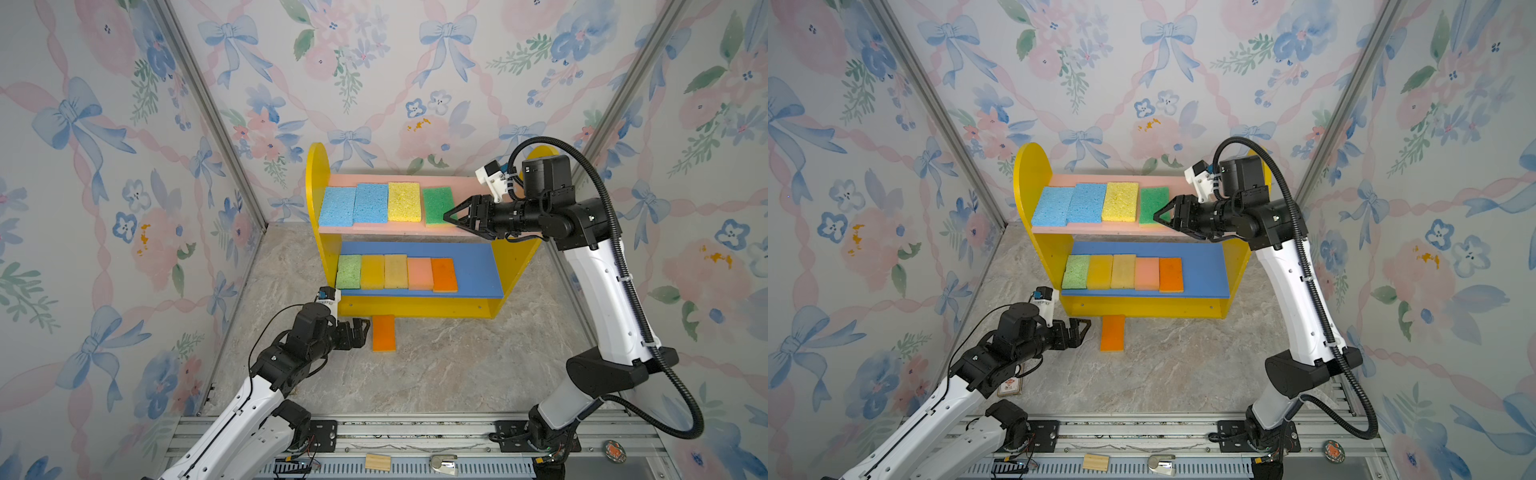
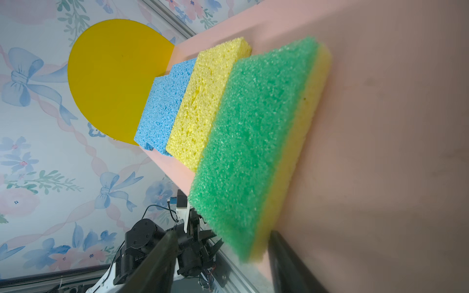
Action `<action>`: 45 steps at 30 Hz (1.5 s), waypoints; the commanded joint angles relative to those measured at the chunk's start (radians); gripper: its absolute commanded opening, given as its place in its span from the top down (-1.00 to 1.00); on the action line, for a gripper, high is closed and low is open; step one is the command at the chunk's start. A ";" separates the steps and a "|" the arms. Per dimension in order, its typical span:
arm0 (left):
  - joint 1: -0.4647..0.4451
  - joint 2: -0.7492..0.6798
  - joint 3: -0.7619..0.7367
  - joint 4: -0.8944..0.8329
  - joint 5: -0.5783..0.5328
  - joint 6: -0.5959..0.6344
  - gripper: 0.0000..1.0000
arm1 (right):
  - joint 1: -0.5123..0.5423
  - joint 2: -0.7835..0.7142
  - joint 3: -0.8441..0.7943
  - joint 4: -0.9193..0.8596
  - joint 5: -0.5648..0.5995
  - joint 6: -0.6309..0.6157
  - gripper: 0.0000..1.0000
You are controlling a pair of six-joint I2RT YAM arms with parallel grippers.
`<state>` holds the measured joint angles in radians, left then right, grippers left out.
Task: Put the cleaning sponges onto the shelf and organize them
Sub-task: 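Lower the green sponge onto the pink shelf beside the yellow sponge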
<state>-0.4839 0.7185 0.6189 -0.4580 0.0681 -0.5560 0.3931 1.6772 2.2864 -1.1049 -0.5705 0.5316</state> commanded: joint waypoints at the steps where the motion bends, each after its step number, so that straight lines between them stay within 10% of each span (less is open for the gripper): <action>1: -0.004 -0.011 -0.012 0.017 0.012 0.023 -0.96 | -0.011 -0.011 -0.016 -0.078 0.046 -0.038 -0.20; 45: -0.005 -0.027 -0.012 0.016 0.013 0.022 -0.96 | 0.069 0.056 0.052 -0.189 0.234 -0.152 -0.23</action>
<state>-0.4847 0.6964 0.6189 -0.4580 0.0681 -0.5522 0.4622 1.7111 2.3413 -1.1267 -0.4263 0.4053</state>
